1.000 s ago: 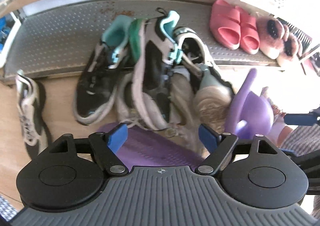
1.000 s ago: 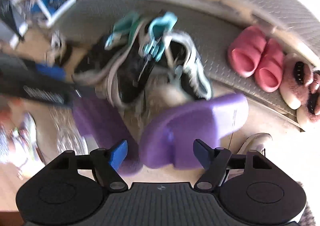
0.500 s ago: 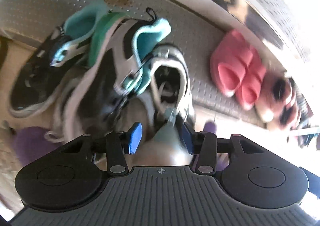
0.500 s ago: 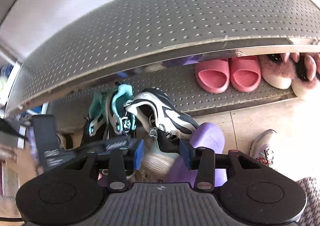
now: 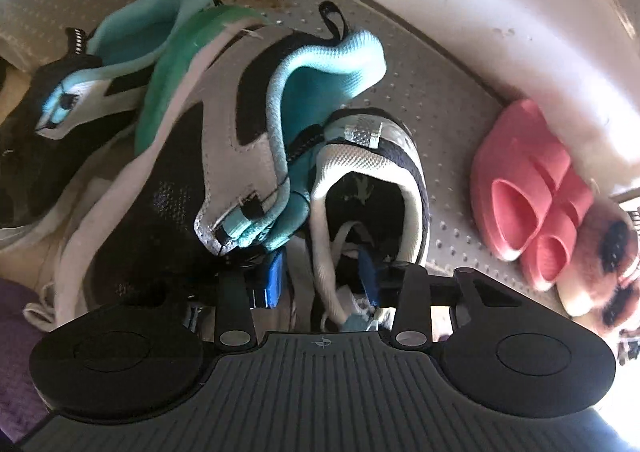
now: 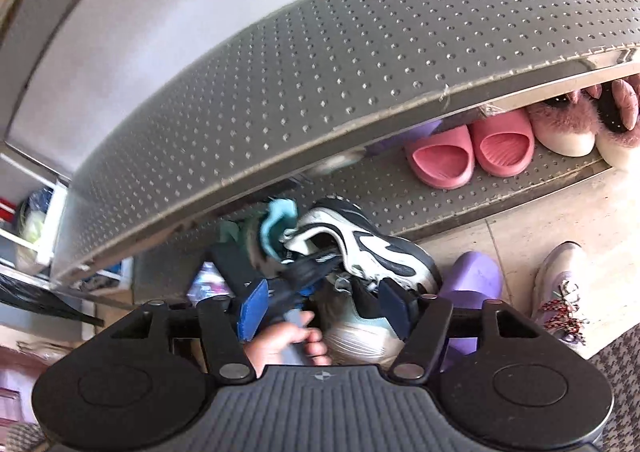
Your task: Organize scattered shoes
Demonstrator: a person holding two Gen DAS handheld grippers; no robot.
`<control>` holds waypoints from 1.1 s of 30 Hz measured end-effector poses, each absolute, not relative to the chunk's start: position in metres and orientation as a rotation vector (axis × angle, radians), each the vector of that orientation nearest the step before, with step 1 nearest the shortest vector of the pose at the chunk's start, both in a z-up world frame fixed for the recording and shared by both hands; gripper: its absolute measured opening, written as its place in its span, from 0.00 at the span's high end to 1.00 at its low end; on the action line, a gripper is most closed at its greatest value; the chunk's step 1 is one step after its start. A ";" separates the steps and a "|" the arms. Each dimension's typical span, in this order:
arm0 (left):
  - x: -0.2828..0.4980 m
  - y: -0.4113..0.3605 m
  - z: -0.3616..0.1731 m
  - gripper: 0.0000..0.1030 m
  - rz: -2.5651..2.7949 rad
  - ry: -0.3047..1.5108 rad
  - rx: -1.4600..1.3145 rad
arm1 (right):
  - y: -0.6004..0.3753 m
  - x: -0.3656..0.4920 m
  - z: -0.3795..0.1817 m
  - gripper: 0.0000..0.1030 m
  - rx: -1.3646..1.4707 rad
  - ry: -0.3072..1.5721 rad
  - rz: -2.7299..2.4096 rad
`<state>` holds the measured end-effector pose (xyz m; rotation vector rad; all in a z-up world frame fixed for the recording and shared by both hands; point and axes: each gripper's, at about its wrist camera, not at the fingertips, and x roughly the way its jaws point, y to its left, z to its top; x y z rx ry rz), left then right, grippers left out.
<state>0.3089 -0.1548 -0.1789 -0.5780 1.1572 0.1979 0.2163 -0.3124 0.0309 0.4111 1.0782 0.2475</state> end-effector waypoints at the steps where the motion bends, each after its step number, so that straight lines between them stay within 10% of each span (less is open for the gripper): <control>1: 0.311 -0.158 -0.180 0.74 0.191 1.163 -0.551 | -0.314 0.218 0.033 0.33 0.418 1.069 0.245; 20: 0.216 -0.264 -0.040 0.89 -0.318 0.716 0.207 | -0.384 0.197 0.067 0.37 0.599 0.611 -0.043; 33: 0.145 -0.088 0.074 0.89 -0.168 0.944 -0.044 | -0.348 0.177 0.056 0.40 0.574 0.628 0.111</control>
